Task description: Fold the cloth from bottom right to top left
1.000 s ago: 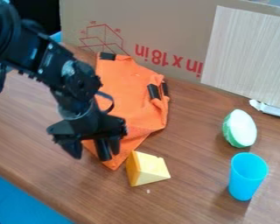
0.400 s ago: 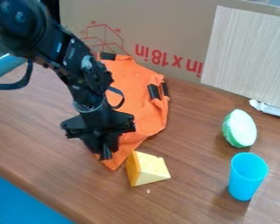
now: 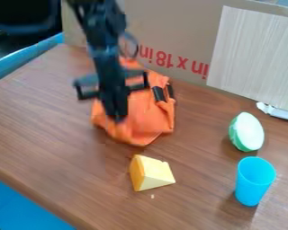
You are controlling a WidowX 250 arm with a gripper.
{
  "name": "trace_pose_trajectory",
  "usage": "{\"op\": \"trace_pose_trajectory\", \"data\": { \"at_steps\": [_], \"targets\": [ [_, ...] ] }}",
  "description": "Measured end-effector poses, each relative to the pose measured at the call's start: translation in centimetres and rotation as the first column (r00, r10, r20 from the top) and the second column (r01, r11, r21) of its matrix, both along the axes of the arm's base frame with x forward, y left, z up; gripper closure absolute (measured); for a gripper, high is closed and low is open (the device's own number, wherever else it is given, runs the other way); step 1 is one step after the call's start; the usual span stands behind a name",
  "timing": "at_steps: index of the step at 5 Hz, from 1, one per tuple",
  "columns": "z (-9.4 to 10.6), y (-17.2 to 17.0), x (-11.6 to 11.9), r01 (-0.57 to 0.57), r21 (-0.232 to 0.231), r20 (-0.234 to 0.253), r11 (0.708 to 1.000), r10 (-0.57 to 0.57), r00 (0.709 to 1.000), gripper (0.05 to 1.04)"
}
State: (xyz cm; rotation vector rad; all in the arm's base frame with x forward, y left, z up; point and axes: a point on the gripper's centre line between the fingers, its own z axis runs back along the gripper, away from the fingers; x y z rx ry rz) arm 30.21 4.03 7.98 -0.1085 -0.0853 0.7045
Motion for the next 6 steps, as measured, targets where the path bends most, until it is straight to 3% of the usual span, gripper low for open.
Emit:
{"op": "trace_pose_trajectory", "data": {
  "at_steps": [1,2,3,5,6],
  "targets": [
    [3.8,0.8,3.3,-0.086,-0.089,-0.121,0.992,0.075,0.990,0.987],
    [4.5,2.1,6.5,-0.174,-0.097,-0.219,0.980,0.149,0.964,0.987],
    [4.1,3.2,9.5,-0.224,-0.077,-0.249,0.972,0.198,0.948,0.988],
    [0.7,7.8,13.2,-0.366,0.017,-0.278,0.930,0.357,0.892,0.988],
    [-0.5,9.7,14.0,-0.401,0.075,-0.222,0.913,0.407,0.886,0.988]
  ]
}}
